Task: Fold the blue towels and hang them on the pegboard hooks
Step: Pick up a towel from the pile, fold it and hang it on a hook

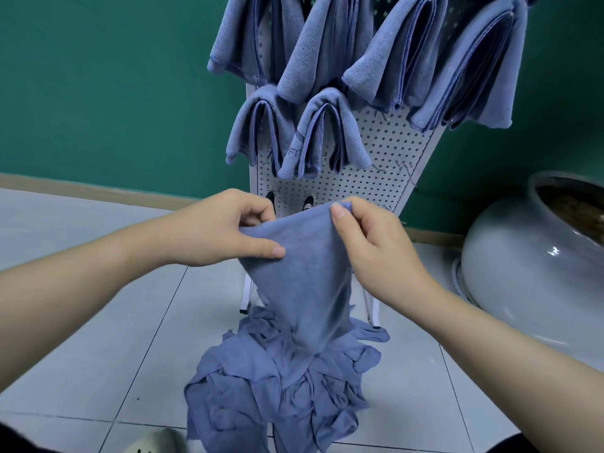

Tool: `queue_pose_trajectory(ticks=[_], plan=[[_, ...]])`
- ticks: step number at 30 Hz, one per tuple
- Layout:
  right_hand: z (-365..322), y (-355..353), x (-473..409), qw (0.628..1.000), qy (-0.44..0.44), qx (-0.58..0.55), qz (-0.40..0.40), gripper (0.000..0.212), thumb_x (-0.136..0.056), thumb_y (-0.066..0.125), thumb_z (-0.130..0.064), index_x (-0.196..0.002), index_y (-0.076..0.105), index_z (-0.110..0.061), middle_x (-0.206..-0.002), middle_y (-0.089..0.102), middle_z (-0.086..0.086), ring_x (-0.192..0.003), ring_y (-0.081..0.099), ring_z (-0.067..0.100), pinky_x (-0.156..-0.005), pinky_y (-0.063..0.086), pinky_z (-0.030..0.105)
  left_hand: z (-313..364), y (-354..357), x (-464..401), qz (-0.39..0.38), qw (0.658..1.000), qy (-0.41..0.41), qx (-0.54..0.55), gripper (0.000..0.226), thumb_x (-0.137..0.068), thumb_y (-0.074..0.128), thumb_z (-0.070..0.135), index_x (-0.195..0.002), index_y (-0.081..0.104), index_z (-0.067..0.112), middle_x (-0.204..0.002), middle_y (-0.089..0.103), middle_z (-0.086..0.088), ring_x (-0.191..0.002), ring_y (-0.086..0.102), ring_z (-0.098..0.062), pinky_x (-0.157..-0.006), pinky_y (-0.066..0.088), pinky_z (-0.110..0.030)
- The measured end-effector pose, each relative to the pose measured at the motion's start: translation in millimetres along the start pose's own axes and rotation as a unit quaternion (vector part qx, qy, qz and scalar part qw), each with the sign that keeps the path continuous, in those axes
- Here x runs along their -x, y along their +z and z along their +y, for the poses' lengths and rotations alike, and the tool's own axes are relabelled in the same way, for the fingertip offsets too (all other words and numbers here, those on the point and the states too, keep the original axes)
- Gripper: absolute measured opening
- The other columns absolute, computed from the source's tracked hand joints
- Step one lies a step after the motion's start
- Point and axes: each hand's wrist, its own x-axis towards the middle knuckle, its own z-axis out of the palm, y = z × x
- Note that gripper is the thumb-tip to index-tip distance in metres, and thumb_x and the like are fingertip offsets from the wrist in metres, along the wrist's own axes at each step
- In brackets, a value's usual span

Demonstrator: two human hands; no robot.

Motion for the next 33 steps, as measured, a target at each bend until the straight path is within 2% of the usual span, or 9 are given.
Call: queue_pose_trajectory(ticks=[6,10,13,15,17,23,26,28,33], plan=[[27,9,-15,0.987,0.082,0.016,0.137,0.040,-0.113,0.032,-0.028,-0.074,0.030,-0.021,-0.070,0.036,-0.005,-0.062,0.032,0.007,-0.062,0.029,0.032,13,11,-3,0.149,0.987,0.031,0.047,0.037,-0.090,0.077,0.028,-0.075,0.050,0.009,-0.052,0.062,-0.003,-0.044,0.059,-0.015,-0.045,0.044,-0.026],[23,11,-25,0.981,0.058,-0.046,0.180,0.038,-0.113,0.033,-0.028,-0.076,0.035,-0.019,-0.072,0.038,-0.005,-0.064,0.033,0.007,-0.065,0.032,0.033,19,13,-3,0.235,0.965,0.053,0.107,0.032,-0.097,0.070,0.020,-0.074,0.051,0.010,-0.048,0.058,-0.001,-0.039,0.054,-0.013,-0.043,0.043,-0.023],[14,5,-26,0.981,0.064,-0.116,0.140,0.040,-0.109,0.050,-0.034,-0.075,0.051,-0.012,-0.068,0.054,-0.009,-0.064,0.050,0.005,-0.065,0.044,0.027,14,11,-2,0.286,0.943,0.061,0.159,0.027,-0.098,0.069,0.020,-0.076,0.056,0.012,-0.053,0.058,0.000,-0.043,0.051,-0.013,-0.044,0.042,-0.022],[5,0,-24,0.968,0.108,-0.213,0.075,0.029,-0.100,0.066,-0.035,-0.090,0.070,-0.008,-0.085,0.076,-0.001,-0.080,0.073,0.015,-0.076,0.059,0.033,15,11,-1,0.308,0.930,0.067,0.189,0.024,-0.099,0.068,0.021,-0.078,0.060,0.012,-0.063,0.061,-0.008,-0.052,0.052,-0.015,-0.048,0.043,-0.022],[0,-6,-23,0.934,0.160,-0.318,0.009,0.028,-0.094,0.073,-0.029,-0.104,0.074,-0.003,-0.100,0.079,0.012,-0.092,0.077,0.025,-0.083,0.063,0.038,19,12,0,0.321,0.917,0.060,0.228,0.022,-0.100,0.067,0.020,-0.080,0.061,0.011,-0.069,0.062,-0.007,-0.059,0.053,-0.011,-0.051,0.045,-0.018],[-4,-19,-25,0.876,0.210,-0.426,-0.079,0.047,-0.098,0.061,-0.025,-0.132,0.062,0.007,-0.126,0.071,0.020,-0.119,0.068,0.030,-0.102,0.056,0.037,28,0,-1,0.304,0.886,0.032,0.348,0.024,-0.101,0.064,0.032,-0.084,0.062,0.016,-0.073,0.066,0.004,-0.066,0.059,-0.012,-0.059,0.049,-0.024],[-7,-17,-25,0.867,0.184,-0.458,-0.061,0.044,-0.105,0.055,-0.027,-0.137,0.059,0.002,-0.131,0.070,0.017,-0.126,0.065,0.030,-0.107,0.053,0.041,25,5,-2,0.134,0.885,0.031,0.445,0.034,-0.094,0.065,0.037,-0.115,0.068,0.010,-0.114,0.075,-0.002,-0.101,0.070,-0.018,-0.084,0.058,-0.030],[-8,-16,-25,0.876,0.174,-0.448,-0.043,0.042,-0.107,0.053,-0.027,-0.137,0.059,0.001,-0.131,0.070,0.016,-0.126,0.064,0.031,-0.107,0.052,0.042,17,14,-1,0.049,0.908,-0.010,0.415,0.039,-0.084,0.075,0.026,-0.120,0.070,0.010,-0.121,0.075,-0.006,-0.107,0.071,-0.018,-0.087,0.060,-0.030],[-5,-20,-23,0.923,0.158,-0.350,-0.014,0.033,-0.108,0.052,-0.026,-0.125,0.067,-0.001,-0.120,0.075,0.013,-0.115,0.071,0.026,-0.100,0.057,0.037,11,29,-5,0.134,0.921,-0.047,0.363,0.038,-0.074,0.080,0.013,-0.112,0.073,0.008,-0.109,0.079,-0.005,-0.100,0.074,-0.023,-0.084,0.063,-0.037]])
